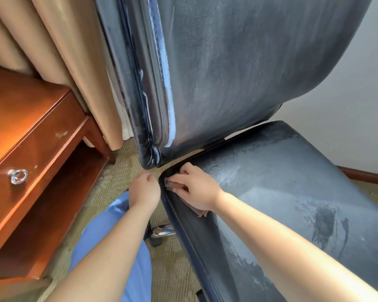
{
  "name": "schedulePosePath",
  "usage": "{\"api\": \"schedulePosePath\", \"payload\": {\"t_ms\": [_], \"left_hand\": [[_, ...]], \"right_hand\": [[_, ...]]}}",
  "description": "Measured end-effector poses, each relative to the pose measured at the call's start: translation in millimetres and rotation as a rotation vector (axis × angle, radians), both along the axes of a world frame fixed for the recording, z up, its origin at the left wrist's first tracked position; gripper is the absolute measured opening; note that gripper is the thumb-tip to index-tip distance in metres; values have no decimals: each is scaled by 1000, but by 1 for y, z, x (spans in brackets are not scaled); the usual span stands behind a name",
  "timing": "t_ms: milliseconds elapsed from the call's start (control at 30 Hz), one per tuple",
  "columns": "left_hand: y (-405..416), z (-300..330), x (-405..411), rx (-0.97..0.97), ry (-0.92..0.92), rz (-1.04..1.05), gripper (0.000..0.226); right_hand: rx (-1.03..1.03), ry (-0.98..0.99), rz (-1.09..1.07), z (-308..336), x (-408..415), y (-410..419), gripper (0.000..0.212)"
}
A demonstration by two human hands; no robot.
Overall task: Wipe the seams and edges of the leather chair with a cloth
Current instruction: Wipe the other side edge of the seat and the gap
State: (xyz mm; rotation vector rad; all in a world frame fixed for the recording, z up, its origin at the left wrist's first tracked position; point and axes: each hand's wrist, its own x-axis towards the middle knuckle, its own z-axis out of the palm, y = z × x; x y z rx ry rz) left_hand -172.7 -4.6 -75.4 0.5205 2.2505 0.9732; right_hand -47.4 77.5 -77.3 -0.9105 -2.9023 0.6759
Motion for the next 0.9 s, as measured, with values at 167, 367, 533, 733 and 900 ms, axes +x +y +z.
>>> {"api": "schedulePosePath", "payload": {"t_ms": [167, 367, 533, 733, 900], "left_hand": [[-14, 3, 23, -14, 2, -21, 29], [-31, 3, 54, -88, -52, -33, 31], [-49, 11, 78, -70, -124, -43, 32], [-69, 22, 101, -57, -193, -142, 26], [-79, 43, 111, -19, -137, -229, 31]], "right_hand": [[-12, -33, 83, 4, 19, -19, 34], [68, -15, 123, 7, 56, -71, 25], [79, -69, 90, 13, 85, -103, 27], [66, -194, 70, 24, 118, -128, 35], [-77, -358, 25, 37, 116, -138, 40]]}}
